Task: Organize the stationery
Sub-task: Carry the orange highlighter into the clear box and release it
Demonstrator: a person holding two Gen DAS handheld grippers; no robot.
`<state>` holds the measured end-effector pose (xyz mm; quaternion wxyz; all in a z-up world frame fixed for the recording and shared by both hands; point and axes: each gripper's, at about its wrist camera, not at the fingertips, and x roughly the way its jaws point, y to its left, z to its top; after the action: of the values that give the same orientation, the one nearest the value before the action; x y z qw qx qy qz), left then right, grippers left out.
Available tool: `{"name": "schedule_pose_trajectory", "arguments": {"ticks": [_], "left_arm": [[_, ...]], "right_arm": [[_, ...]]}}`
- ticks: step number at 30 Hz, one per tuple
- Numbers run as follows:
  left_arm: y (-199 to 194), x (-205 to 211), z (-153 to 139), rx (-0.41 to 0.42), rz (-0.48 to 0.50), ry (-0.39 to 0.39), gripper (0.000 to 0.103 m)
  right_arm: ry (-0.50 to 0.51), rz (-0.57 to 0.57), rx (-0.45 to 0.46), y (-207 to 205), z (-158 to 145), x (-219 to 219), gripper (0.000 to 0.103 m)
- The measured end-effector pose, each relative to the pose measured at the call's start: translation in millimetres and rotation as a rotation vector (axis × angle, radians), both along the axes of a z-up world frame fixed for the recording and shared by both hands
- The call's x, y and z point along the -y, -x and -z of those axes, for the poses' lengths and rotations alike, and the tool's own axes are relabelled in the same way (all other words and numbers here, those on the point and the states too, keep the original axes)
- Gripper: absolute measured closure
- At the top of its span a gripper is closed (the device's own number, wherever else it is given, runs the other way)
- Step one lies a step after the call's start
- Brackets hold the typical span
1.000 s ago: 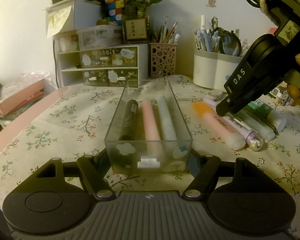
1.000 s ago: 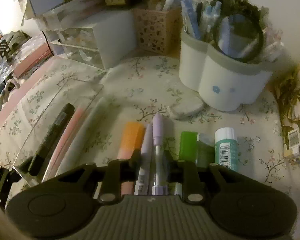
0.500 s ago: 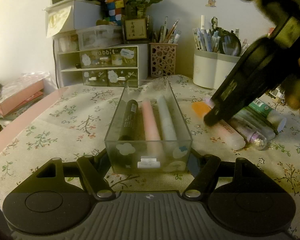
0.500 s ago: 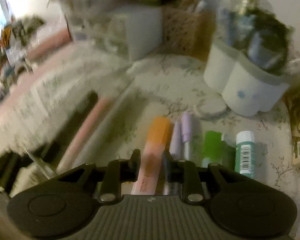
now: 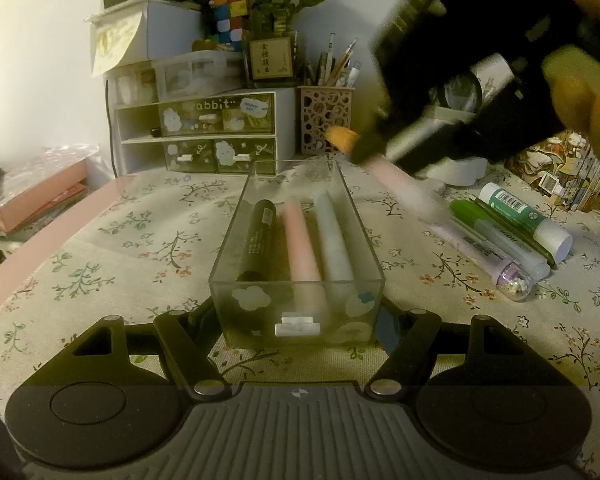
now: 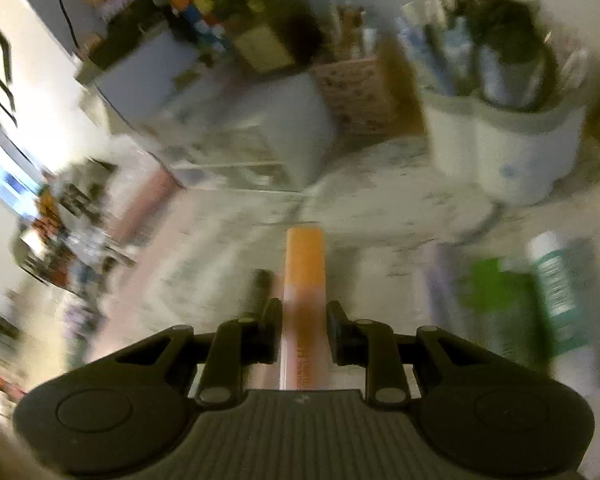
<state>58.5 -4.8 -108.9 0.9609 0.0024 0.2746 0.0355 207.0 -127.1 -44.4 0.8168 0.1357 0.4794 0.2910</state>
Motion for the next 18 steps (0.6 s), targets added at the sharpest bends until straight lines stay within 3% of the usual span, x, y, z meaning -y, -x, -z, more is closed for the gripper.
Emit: {"name": "schedule_pose_trajectory", "arguments": {"ticks": [5, 10, 13, 18], "left_arm": [[0, 0, 0, 0.0, 0.0, 0.0, 0.031], [0, 0, 0, 0.0, 0.0, 0.0, 0.03], [0, 0, 0, 0.0, -0.001, 0.001, 0.03], [0, 0, 0, 0.0, -0.001, 0.0, 0.03]], "right_arm": [[-0.126, -0.026, -0.072, -2, -1, -28, 0.089], [-0.073, 0.026, -0.131, -8, 21, -53, 0.089], [-0.01, -0.008, -0.144, -10, 26, -60, 0.087], [0.028, -0.039, -0.072, -5, 18, -60, 0.087]]}}
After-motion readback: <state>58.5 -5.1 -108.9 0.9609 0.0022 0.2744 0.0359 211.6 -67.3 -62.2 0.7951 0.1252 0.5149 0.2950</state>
